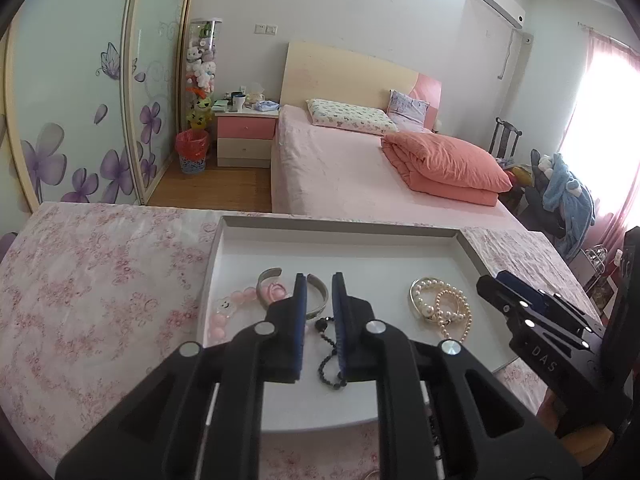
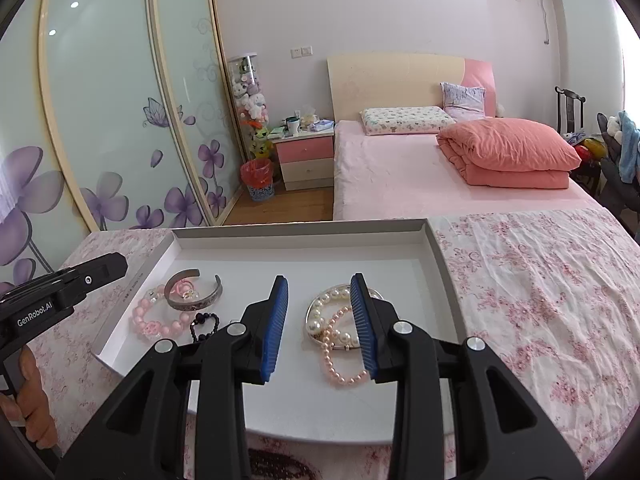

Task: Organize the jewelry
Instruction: 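Open both tools to release the bracelet and pendant in the tray, then withdraw both tools toward the dark red bead necklace and silver ring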

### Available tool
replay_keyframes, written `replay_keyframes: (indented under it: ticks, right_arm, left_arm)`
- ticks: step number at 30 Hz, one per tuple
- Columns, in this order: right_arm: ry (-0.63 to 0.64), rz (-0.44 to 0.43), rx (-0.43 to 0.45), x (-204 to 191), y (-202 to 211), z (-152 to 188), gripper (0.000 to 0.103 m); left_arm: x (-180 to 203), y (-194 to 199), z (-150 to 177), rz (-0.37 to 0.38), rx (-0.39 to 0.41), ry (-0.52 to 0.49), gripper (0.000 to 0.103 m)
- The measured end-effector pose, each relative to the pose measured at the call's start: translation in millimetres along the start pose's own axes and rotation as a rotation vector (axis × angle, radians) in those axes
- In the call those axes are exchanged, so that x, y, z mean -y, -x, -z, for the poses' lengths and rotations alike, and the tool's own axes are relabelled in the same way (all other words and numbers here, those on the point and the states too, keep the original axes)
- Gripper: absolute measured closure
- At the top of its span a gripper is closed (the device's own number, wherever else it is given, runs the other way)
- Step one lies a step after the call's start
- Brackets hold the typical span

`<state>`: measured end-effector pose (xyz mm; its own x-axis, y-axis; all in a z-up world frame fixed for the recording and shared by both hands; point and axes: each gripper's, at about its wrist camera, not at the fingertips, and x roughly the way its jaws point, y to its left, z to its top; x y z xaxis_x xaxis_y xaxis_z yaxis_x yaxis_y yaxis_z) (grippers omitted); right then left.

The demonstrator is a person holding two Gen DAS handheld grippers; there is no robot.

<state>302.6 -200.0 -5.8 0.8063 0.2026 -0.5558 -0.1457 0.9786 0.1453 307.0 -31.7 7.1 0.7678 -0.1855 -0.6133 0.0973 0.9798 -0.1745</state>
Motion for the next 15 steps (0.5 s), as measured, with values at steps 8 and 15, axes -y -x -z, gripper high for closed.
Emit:
replay_keyframes:
  ticks: [8,15]
  right_arm:
    - [0.031,-0.043,-0.063,0.5,27.1,25.8,0.069]
    - [0.114,-0.09,-0.185,-14.8,35.7,60.4,0.045]
  left_arm:
    - [-3.1,32.0,23.3,-0.029,0.016,-0.042,0.066]
    - [-16.1,51.5,64.9,-0.042,-0.047,-0.055,0.045]
